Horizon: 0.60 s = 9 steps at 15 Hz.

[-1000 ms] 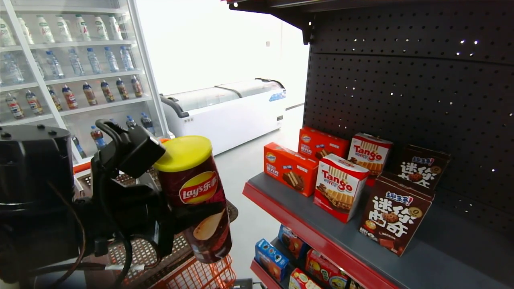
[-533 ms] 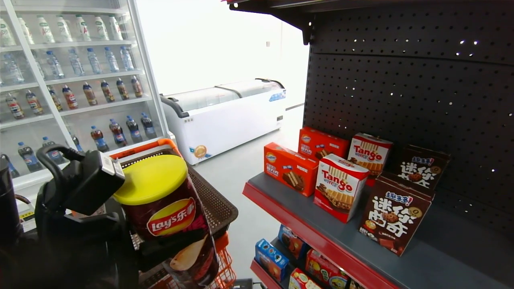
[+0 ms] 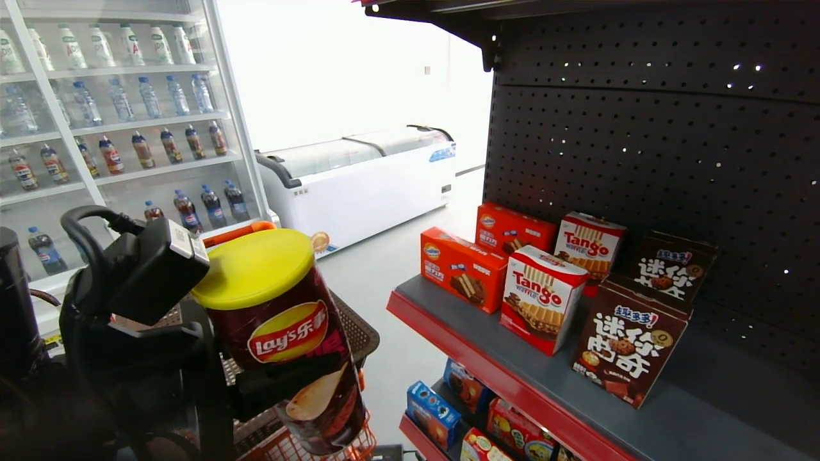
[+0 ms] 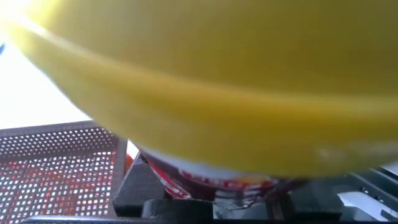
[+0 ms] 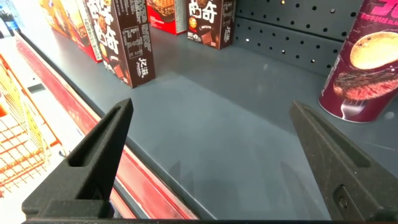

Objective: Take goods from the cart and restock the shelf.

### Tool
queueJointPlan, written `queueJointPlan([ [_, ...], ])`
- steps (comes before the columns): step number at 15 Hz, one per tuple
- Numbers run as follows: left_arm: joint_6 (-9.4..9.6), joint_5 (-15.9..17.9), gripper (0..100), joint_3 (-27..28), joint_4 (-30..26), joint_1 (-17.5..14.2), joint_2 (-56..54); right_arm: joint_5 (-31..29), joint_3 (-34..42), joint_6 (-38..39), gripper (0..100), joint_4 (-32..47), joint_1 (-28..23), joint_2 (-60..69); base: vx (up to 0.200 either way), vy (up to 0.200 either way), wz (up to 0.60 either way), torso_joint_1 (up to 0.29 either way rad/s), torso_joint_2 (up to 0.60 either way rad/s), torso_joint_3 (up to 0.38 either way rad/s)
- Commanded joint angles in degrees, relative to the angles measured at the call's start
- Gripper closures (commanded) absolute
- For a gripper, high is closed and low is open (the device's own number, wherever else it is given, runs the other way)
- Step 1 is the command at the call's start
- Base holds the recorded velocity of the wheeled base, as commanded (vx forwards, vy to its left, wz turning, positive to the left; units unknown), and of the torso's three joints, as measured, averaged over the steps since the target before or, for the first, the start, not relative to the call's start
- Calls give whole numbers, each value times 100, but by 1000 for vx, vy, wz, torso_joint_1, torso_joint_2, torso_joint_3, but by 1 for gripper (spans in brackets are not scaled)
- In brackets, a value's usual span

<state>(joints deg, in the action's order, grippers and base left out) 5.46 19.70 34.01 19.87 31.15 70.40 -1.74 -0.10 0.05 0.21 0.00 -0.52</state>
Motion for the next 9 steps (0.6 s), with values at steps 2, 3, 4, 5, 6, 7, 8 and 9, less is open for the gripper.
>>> queueJointPlan([
  [2,-1,-1,100,27,8,76,158,-1,1,-5,0,-3,0,-9,0,0,-600,-2,-2,5],
  [3,-1,-1,100,27,8,85,167,-1,1,-5,0,-3,0,-9,0,0,-600,-2,-2,-7],
  [4,-1,-1,100,27,8,93,193,-1,1,-5,0,-3,0,-9,0,0,-600,17,-2,-2],
  [5,-1,-1,100,35,17,111,202,-1,1,-5,0,-3,0,0,0,0,-600,2,2,-2],
  [6,-1,-1,100,79,8,208,202,-1,1,-5,0,-3,0,-9,0,0,-600,-2,-2,2],
  [7,-1,-1,100,106,8,304,202,-1,1,-5,0,-3,0,-9,0,0,-600,2,2,2],
  [8,-1,-10,100,150,8,383,202,-1,1,-5,0,-3,0,-9,0,0,0,0,0,0],
  [9,-1,-10,100,167,8,445,211,-1,1,-5,0,-3,0,-9,0,0,0,0,0,0],
])
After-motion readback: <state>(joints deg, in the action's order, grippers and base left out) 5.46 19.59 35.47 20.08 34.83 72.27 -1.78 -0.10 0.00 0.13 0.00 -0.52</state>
